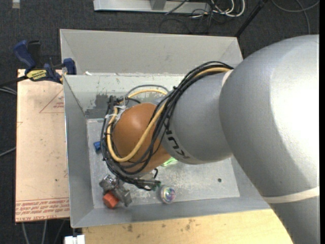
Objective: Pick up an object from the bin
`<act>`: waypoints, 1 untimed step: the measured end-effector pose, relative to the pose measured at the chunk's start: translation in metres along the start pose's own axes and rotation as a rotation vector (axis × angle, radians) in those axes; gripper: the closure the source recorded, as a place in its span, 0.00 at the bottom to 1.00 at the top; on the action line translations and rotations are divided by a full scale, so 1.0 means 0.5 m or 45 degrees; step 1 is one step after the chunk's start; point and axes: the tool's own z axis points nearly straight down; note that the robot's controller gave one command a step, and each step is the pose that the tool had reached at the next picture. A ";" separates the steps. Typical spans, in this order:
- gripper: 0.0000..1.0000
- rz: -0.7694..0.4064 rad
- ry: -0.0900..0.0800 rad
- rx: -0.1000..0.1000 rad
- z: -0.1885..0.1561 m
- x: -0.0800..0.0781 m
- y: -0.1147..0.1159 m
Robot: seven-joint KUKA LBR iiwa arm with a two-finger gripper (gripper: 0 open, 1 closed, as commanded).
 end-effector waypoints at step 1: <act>1.00 0.042 -0.004 0.003 -0.477 -0.055 -0.005</act>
Offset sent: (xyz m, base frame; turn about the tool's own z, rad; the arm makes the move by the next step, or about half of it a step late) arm 0.0176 0.0145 0.2341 0.0305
